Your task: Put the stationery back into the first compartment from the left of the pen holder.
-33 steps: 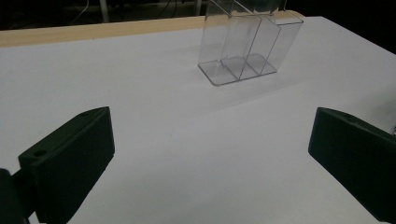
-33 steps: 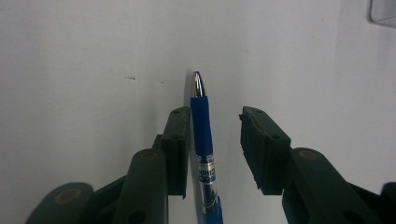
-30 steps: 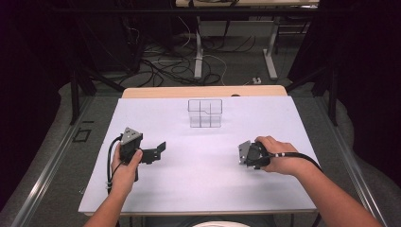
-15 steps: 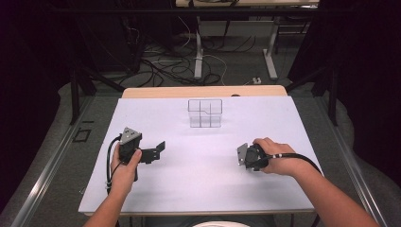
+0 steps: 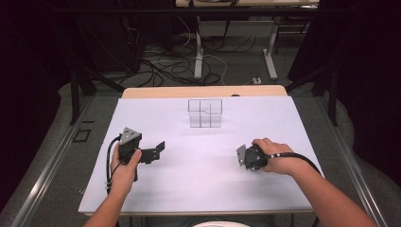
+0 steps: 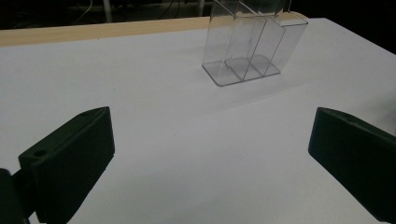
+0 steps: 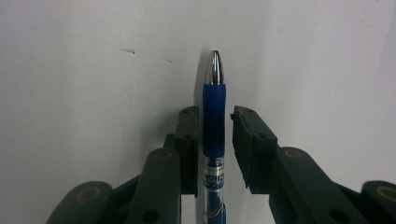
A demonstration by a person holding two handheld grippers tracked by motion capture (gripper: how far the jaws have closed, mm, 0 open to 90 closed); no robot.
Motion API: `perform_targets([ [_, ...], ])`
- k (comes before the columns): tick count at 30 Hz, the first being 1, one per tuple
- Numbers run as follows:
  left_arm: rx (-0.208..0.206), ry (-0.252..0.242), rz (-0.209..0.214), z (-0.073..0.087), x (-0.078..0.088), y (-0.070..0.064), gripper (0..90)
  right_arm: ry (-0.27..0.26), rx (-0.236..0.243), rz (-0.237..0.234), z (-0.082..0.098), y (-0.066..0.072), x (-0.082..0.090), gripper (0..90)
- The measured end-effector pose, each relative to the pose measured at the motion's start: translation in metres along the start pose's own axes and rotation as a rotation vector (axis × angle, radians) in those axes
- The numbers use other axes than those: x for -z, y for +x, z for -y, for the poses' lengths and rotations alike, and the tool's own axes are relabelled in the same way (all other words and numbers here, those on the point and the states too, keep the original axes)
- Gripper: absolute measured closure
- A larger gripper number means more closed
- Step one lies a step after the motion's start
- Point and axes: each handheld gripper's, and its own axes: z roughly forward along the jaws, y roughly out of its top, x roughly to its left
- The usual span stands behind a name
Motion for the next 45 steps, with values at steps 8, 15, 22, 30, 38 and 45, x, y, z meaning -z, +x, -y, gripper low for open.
perform_targets([
  [8, -0.005, 0.004, 0.0, 0.0, 0.0, 0.0, 0.2, 0.021, 0.031, -0.027, 0.002, -0.002, -0.001, 78.6],
  [15, 0.004, 0.003, 0.003, 0.001, -0.001, 0.0, 0.2, 0.04, 0.051, -0.03, 0.001, -0.001, 0.0, 79.5],
  [22, 0.002, 0.008, 0.004, 0.001, -0.001, 0.0, 0.2, 0.011, 0.056, 0.01, -0.001, 0.0, 0.003, 79.7],
  [30, 0.007, 0.004, 0.002, 0.001, -0.001, 0.0, 0.2, -0.008, 0.048, 0.042, -0.003, -0.001, 0.009, 79.8],
  [38, 0.008, 0.003, 0.002, 0.001, -0.001, 0.0, 0.2, 0.022, 0.058, 0.059, -0.007, -0.003, 0.014, 79.8],
  [45, 0.005, 0.005, 0.002, 0.001, -0.001, 0.0, 0.2, -0.007, 0.054, 0.11, -0.008, -0.005, 0.016, 79.8],
])
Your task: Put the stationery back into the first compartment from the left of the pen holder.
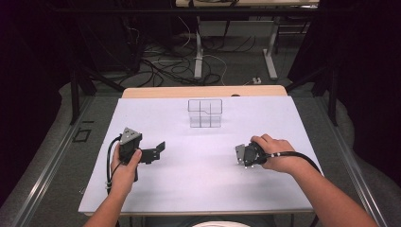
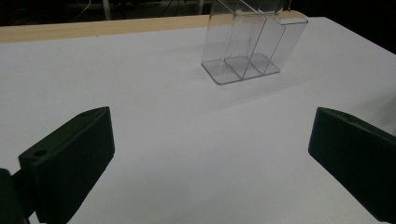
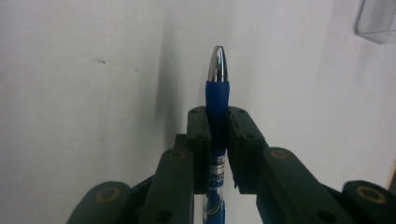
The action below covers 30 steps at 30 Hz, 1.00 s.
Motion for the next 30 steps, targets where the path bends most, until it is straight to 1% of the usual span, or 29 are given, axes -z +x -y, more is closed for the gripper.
perform_targets([
  [1, 0.0, 0.0, 0.0, 0.0, 0.0, 0.0, 0.2, -0.029, -0.01, 0.037, 0.0, 0.001, -0.001, 79.9],
  [3, 0.0, 0.003, 0.001, 0.0, 0.0, 0.0, 0.2, 0.009, -0.011, 0.022, -0.001, -0.001, 0.004, 79.9],
  [4, 0.0, 0.003, 0.0, 0.0, 0.0, 0.0, 0.2, 0.016, -0.014, 0.021, -0.002, -0.002, 0.005, 79.9],
  [5, -0.001, 0.003, 0.0, 0.0, 0.0, 0.0, 0.2, 0.005, -0.015, 0.033, -0.002, -0.002, 0.006, 79.8],
  [6, 0.0, 0.003, 0.0, 0.0, 0.0, 0.0, 0.2, -0.028, -0.019, 0.06, -0.002, -0.001, 0.004, 79.8],
  [8, 0.0, 0.003, 0.0, 0.0, 0.0, 0.0, 0.2, -0.014, -0.02, 0.068, -0.003, -0.002, 0.007, 79.9],
  [10, -0.001, 0.002, 0.0, 0.0, 0.0, 0.0, 0.2, -0.018, -0.03, 0.079, -0.004, -0.003, 0.009, 79.9],
  [12, 0.0, 0.0, 0.0, 0.0, 0.0, 0.0, 0.2, -0.038, -0.037, 0.095, -0.005, -0.004, 0.011, 79.9],
  [13, 0.0, -0.001, 0.0, 0.0, 0.0, 0.0, 0.2, -0.083, -0.046, 0.135, -0.004, -0.003, 0.009, 79.9],
  [14, 0.001, -0.001, 0.0, 0.0, 0.0, 0.0, 0.2, -0.073, -0.056, 0.126, -0.005, -0.004, 0.012, 79.9],
  [16, 0.001, 0.0, -0.001, 0.0, 0.0, 0.0, 0.2, -0.096, -0.079, 0.145, -0.005, -0.005, 0.015, 79.9],
  [17, 0.001, 0.0, -0.001, 0.0, 0.0, 0.0, 0.2, -0.001, -0.082, 0.094, -0.008, -0.008, 0.024, 79.9],
  [18, 0.001, 0.0, -0.001, 0.0, 0.0, 0.0, 0.2, -0.064, -0.099, 0.123, -0.006, -0.008, 0.023, 79.9],
  [19, 0.0, 0.0, -0.001, 0.0, 0.0, 0.0, 0.2, -0.171, -0.133, 0.19, -0.005, -0.007, 0.019, 79.9],
  [20, -0.001, 0.001, -0.001, 0.0, 0.0, 0.0, 0.2, -0.205, -0.159, 0.205, -0.005, -0.008, 0.021, 79.9],
  [21, -0.002, 0.002, 0.0, 0.0, 0.0, 0.0, 0.2, -0.178, -0.173, 0.179, -0.005, -0.01, 0.026, 79.9],
  [22, -0.001, 0.002, 0.0, 0.0, 0.0, 0.0, 0.2, -0.193, -0.19, 0.187, -0.005, -0.011, 0.028, 79.9],
  [23, -0.002, 0.003, -0.001, 0.0, 0.0, 0.0, 0.2, -0.271, -0.214, 0.238, -0.004, -0.011, 0.025, 79.9],
  [24, -0.004, 0.003, -0.001, 0.0, 0.0, 0.0, 0.2, -0.121, -0.221, 0.139, -0.006, -0.014, 0.039, 79.9],
  [25, -0.003, 0.003, 0.0, 0.0, 0.0, 0.0, 0.2, -0.237, -0.241, 0.208, -0.004, -0.014, 0.033, 79.9],
  [26, -0.002, 0.003, 0.0, 0.0, 0.0, 0.0, 0.2, -0.306, -0.27, 0.244, -0.004, -0.015, 0.03, 79.9],
  [27, -0.001, 0.002, -0.001, 0.0, 0.0, 0.0, 0.2, -0.262, -0.277, 0.219, -0.004, -0.017, 0.036, 79.9],
  [28, -0.001, 0.002, -0.001, 0.0, 0.0, 0.0, 0.2, -0.278, -0.305, 0.223, -0.004, -0.018, 0.038, 79.9],
  [30, 0.001, 0.0, -0.002, 0.0, 0.0, 0.0, 0.2, -0.31, -0.336, 0.236, -0.003, -0.022, 0.042, 79.9],
])
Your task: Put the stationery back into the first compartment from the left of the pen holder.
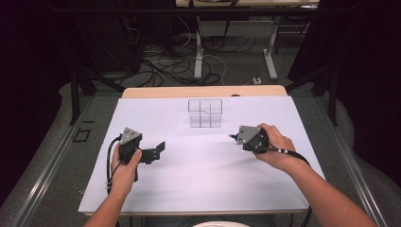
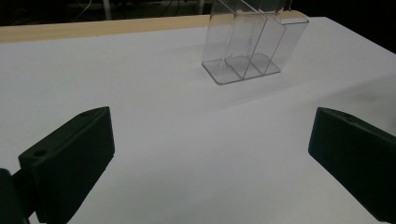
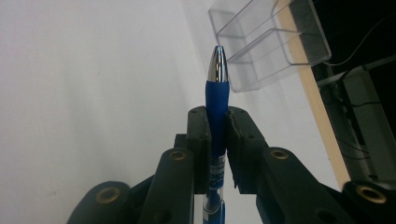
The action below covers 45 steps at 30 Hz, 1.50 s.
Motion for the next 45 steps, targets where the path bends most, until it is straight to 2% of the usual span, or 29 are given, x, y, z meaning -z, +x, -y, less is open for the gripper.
perform_targets([
  [3, -0.001, -0.001, 0.0, 0.0, 0.0, 0.0, 0.2, -0.055, -0.097, 0.002, -0.003, -0.004, 0.003, 79.9],
  [4, -0.001, -0.001, 0.0, 0.0, 0.0, 0.0, 0.2, -0.074, -0.111, 0.004, -0.003, -0.006, 0.004, 79.9],
  [7, -0.001, 0.0, 0.001, 0.0, 0.0, 0.0, 0.2, -0.125, -0.202, 0.01, -0.005, -0.01, 0.005, 79.9],
  [13, 0.002, -0.003, 0.001, 0.0, 0.0, 0.001, 0.2, -0.257, -0.386, 0.025, -0.008, -0.022, 0.009, 79.9],
  [19, 0.001, -0.003, 0.001, 0.0, 0.0, 0.001, 0.2, -0.385, -0.6, 0.025, -0.007, -0.031, 0.011, 79.9],
  [21, 0.002, -0.004, 0.0, 0.0, 0.0, 0.001, 0.2, -0.423, -0.669, 0.012, -0.006, -0.034, 0.01, 79.9],
  [23, 0.001, -0.004, 0.0, 0.0, 0.0, 0.001, 0.2, -0.459, -0.745, 0.005, -0.006, -0.036, 0.008, 79.9],
  [26, 0.001, -0.004, 0.0, 0.0, 0.0, 0.001, 0.2, -0.499, -0.824, 0.006, -0.005, -0.039, 0.005, 79.9],
  [27, 0.001, -0.004, -0.001, 0.0, 0.0, 0.001, 0.2, -0.513, -0.865, 0.0, -0.005, -0.04, 0.004, 79.9],
  [37, 0.003, -0.006, -0.002, -0.001, 0.0, 0.002, 0.2, -0.621, -1.098, -0.002, -0.008, -0.053, -0.006, 80.0],
  [42, 0.009, -0.006, 0.0, -0.001, 0.001, 0.002, 0.2, -0.642, -1.158, 0.005, -0.014, -0.062, -0.012, 79.9],
  [44, 0.011, -0.005, 0.0, -0.001, 0.001, 0.002, 0.2, -0.666, -1.178, 0.029, -0.017, -0.065, -0.015, 79.9],
  [45, 0.011, -0.004, -0.001, -0.001, 0.001, 0.002, 0.2, -0.66, -1.175, 0.033, -0.018, -0.067, -0.015, 80.0],
])
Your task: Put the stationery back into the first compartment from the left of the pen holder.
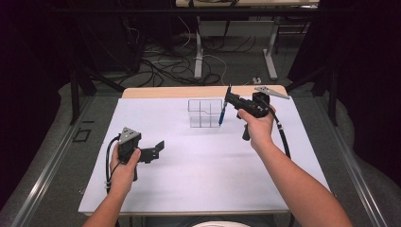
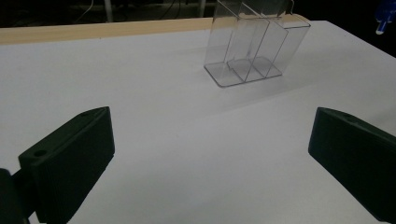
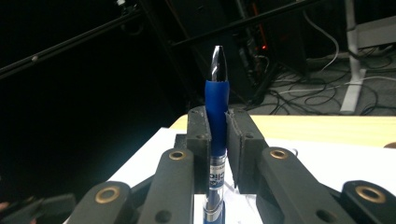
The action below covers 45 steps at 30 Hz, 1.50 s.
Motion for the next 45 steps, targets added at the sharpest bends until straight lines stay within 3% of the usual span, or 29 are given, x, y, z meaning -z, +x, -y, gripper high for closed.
perform_targets([
  [7, 0.001, -0.001, 0.002, 0.0, -0.001, 0.001, 0.2, -0.056, -0.018, 0.03, -0.009, 0.005, -0.016, 79.9],
  [18, 0.0, -0.009, -0.001, 0.0, 0.0, 0.003, 0.2, -0.136, 0.019, 0.061, -0.016, 0.017, -0.045, 79.9],
  [26, 0.005, -0.01, 0.001, 0.0, -0.001, 0.003, 0.2, -0.146, 0.027, 0.066, -0.013, 0.027, -0.064, 79.9],
  [45, 0.026, -0.013, 0.0, 0.001, 0.001, 0.006, 0.2, -0.113, 0.125, 0.089, -0.002, 0.035, -0.097, 79.9],
])
